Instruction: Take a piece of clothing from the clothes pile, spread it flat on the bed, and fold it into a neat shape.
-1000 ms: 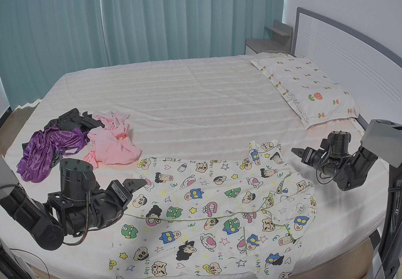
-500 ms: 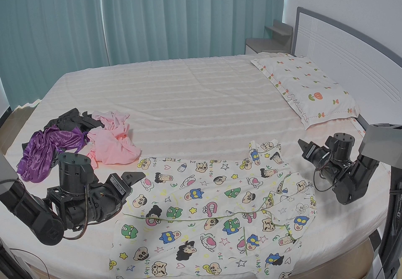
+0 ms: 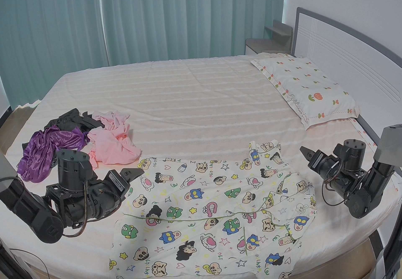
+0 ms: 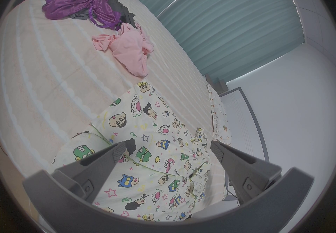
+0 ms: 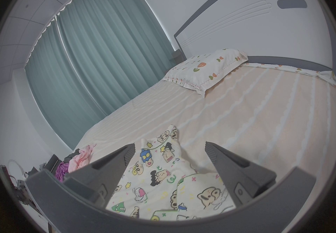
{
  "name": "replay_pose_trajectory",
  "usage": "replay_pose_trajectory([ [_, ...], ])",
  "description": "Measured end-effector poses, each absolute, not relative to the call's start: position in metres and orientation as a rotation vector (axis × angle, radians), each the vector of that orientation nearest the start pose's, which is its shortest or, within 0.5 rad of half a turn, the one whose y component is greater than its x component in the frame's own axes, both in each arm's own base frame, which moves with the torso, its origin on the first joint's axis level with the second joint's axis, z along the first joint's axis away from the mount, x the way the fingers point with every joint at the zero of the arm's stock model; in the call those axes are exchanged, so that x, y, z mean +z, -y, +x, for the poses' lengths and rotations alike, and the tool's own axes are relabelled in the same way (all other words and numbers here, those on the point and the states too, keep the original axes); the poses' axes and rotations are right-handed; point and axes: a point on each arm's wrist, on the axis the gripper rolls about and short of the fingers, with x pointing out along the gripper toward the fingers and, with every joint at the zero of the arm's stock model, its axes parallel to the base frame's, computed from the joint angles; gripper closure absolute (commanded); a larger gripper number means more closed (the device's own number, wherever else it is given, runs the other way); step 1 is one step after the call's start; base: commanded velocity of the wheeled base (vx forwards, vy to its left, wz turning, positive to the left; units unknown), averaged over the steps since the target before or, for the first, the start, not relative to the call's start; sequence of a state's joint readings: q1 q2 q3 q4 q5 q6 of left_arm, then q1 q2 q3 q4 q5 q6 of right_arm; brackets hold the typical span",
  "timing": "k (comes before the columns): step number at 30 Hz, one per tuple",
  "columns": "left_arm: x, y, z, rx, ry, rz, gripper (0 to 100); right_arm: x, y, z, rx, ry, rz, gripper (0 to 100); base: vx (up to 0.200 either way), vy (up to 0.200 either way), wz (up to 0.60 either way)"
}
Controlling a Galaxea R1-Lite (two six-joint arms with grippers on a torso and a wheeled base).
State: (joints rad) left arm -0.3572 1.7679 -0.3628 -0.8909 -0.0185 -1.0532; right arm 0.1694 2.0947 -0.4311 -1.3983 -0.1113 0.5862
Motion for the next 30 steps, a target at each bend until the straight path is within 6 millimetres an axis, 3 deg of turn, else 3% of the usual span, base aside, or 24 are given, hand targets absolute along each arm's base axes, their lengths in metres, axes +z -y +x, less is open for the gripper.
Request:
replay_pose_trajectory([
  [8,0.087,0.089,0.241,-0.090,-0.642,-0.899,0,0.064,-0.051,0.266,-0.004,-0.304,0.568,0,0.000,0.000,0.00],
  [14,0.095,0.090,0.258,-0.107,-0.629,-0.860,0,0.070,-0.051,0.253,0.006,-0.305,0.585,0,0.000,0.000,0.00],
  [18,0.108,0.091,0.294,-0.116,-0.605,-0.832,0,0.074,-0.051,0.239,0.012,-0.313,0.607,0,0.000,0.000,0.00],
  [23,0.109,0.085,0.335,-0.144,-0.607,-0.749,0,0.075,-0.051,0.226,0.019,-0.325,0.624,0,0.000,0.000,0.00],
  [30,0.056,0.075,0.388,-0.102,-0.699,-0.685,0,0.076,-0.052,0.214,0.034,-0.339,0.631,0,0.000,0.000,0.00],
])
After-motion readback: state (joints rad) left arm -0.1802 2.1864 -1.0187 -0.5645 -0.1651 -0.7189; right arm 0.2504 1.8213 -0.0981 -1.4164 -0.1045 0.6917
